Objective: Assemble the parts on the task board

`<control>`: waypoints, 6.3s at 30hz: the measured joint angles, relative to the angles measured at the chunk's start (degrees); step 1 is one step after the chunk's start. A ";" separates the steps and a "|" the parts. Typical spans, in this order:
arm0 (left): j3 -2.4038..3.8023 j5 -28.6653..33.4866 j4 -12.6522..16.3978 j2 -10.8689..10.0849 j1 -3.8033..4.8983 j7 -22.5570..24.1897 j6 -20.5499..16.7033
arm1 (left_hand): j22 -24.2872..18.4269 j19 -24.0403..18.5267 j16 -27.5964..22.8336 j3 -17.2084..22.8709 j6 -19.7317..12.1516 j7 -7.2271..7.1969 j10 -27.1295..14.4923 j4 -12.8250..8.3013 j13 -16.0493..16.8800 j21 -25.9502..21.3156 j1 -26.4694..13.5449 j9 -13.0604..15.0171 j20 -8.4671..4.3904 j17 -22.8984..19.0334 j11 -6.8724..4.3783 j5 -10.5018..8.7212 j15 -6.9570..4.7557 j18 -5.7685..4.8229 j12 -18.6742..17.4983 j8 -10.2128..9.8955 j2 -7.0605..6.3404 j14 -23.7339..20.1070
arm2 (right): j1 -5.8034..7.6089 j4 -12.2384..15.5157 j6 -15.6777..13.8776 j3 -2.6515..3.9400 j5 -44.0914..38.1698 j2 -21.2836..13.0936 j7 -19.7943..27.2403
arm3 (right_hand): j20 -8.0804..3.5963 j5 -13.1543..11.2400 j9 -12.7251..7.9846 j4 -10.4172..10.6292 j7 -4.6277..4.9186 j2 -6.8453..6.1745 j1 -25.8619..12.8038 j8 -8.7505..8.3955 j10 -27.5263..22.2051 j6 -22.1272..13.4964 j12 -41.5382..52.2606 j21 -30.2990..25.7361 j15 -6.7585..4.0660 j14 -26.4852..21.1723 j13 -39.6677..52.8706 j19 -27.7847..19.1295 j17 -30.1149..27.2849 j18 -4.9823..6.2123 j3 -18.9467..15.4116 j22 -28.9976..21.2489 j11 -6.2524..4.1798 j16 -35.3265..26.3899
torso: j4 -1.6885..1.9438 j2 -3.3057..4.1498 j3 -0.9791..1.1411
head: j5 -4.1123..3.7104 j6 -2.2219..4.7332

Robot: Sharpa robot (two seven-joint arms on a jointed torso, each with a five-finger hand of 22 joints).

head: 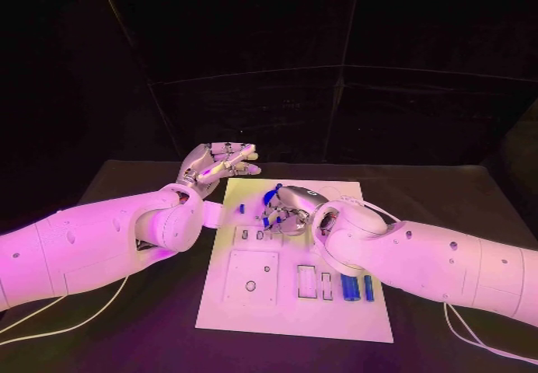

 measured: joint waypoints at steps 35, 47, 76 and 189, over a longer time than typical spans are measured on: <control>0.00 0.00 -0.06 0.00 0.01 -0.11 0.11 | 0.00 0.00 0.00 0.00 -0.01 -0.01 -0.01 0.00 0.00 0.00 0.00 0.00 0.00 0.03 0.00 0.00 0.00 0.00 0.00 0.00 0.00 -0.01 | -0.81 -1.06 3.21 -0.36 -2.91 0.86 -1.22 | 0.00 -0.14 0.05 0.06 -0.03 -1.23 -1.46 -0.05 -0.21 0.04 -0.44 0.00 0.00 0.00 -0.23 0.00 0.03 0.01 0.05 0.00 0.21 -0.21 | -0.01 -0.04 -0.07 | 0.09 -0.46; 0.00 0.00 -0.01 -0.13 0.01 -0.12 0.12 | -0.05 0.00 -0.23 -0.16 -0.01 -0.01 -0.01 -0.16 0.00 0.00 0.00 0.00 0.00 0.03 0.00 0.00 0.00 0.00 0.00 0.00 0.00 -0.01 | -0.87 -0.58 3.87 -0.35 -3.79 0.70 -1.41 | 0.00 -0.14 0.06 0.06 -0.10 -1.93 -2.42 -0.07 -0.82 0.10 -1.32 0.00 0.00 0.00 -0.74 0.00 0.02 0.01 0.04 0.00 0.39 -0.21 | 0.03 -0.04 -0.07 | 0.00 -0.44; 0.00 -0.01 0.03 -0.29 0.02 -0.17 0.13 | -0.03 -0.01 -0.22 -0.16 -0.01 -0.01 -0.01 -0.16 0.00 0.00 0.00 0.00 0.00 0.06 0.00 0.00 0.00 0.00 0.00 0.00 0.00 -0.01 | -1.04 -0.21 3.76 -0.45 -5.92 0.57 -3.22 | 0.41 1.56 -0.38 1.64 1.08 -5.07 -6.11 -2.05 -2.28 -2.97 -3.11 -0.26 0.43 -0.01 -1.99 -0.41 0.01 0.01 -1.18 0.00 1.44 -0.48 | 0.05 -0.03 -0.07 | -0.14 -0.40; -4.64 -61.24 -12.76 16.28 6.74 -62.54 33.91 | 69.33 26.41 79.67 -14.54 0.58 -8.61 12.05 8.53 52.99 68.35 -9.42 25.44 -10.22 63.51 -9.21 -0.85 -9.62 -7.51 51.76 20.00 5.66 15.53 | 6.13 6.07 -2.56 -0.37 25.04 -20.85 18.57 | 1.11 9.53 -0.31 4.56 1.97 -3.20 -1.54 -2.05 -7.06 -8.29 -8.10 -5.13 1.65 0.00 -7.62 -5.65 -0.72 0.92 -13.79 -1.82 2.14 -5.98 | -0.13 -3.77 0.94 | 0.69 -3.35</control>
